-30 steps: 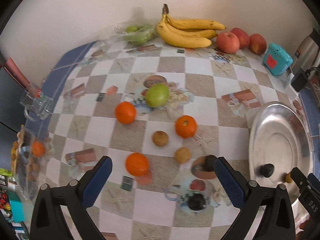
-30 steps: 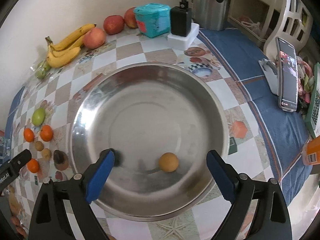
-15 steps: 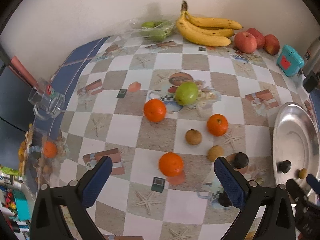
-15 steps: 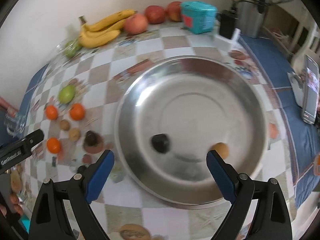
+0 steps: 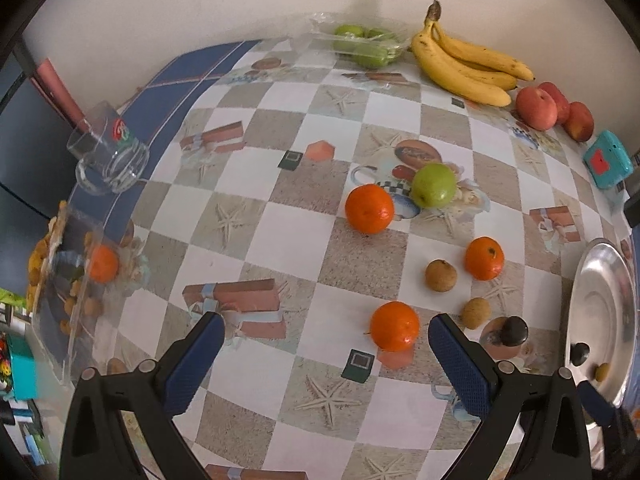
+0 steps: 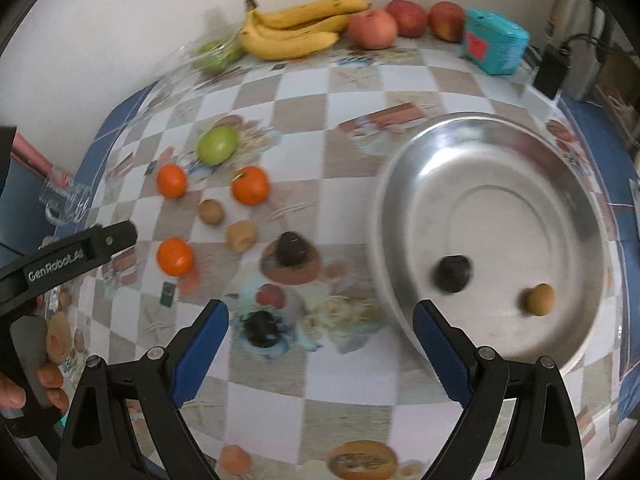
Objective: Organize fruits
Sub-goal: 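Grasp another dark round fruit with the right tool while the left tool grasps a mandarin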
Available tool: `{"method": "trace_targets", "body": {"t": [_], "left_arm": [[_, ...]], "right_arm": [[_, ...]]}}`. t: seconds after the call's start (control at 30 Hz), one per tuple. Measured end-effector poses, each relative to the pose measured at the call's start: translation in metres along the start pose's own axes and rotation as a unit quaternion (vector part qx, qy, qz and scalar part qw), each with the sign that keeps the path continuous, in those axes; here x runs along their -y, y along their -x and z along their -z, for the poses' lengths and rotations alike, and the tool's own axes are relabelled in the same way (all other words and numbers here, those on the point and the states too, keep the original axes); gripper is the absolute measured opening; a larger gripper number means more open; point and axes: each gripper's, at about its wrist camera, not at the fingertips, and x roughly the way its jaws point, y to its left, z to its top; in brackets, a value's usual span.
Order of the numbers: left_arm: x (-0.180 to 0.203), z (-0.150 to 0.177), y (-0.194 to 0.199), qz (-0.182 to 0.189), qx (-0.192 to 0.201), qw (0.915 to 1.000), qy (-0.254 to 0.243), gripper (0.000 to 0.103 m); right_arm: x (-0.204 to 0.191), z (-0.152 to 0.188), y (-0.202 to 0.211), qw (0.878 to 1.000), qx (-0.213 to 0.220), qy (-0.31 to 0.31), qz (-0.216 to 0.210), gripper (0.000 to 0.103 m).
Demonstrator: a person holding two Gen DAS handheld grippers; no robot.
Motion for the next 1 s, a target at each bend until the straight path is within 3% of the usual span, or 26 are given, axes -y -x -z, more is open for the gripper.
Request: {"method": "trace_targets", "body": {"t": [0.6, 0.9, 1.0], "left_arm": [[0.013, 0.009, -0.04, 0.013, -0.068, 0.9976, -0.01, 0.103], [0.025, 0.006, -0.041, 0.035, -0.055, 0.9977, -0.018, 0.102], [0.027, 0.006, -0.04, 0.045, -0.049, 0.9977, -0.014, 0.098]], "right_arm": [[-0.02, 0.017, -0.052, 0.995, -0.086, 0.034, 0.034, 0.094], [-0.016, 0.019, -0.054, 0.995, -0.075, 0.034, 0.047, 0.093], [-0.019, 0.015, -0.053, 0.996, -0.07, 0.038, 0.041, 0.086]]}}
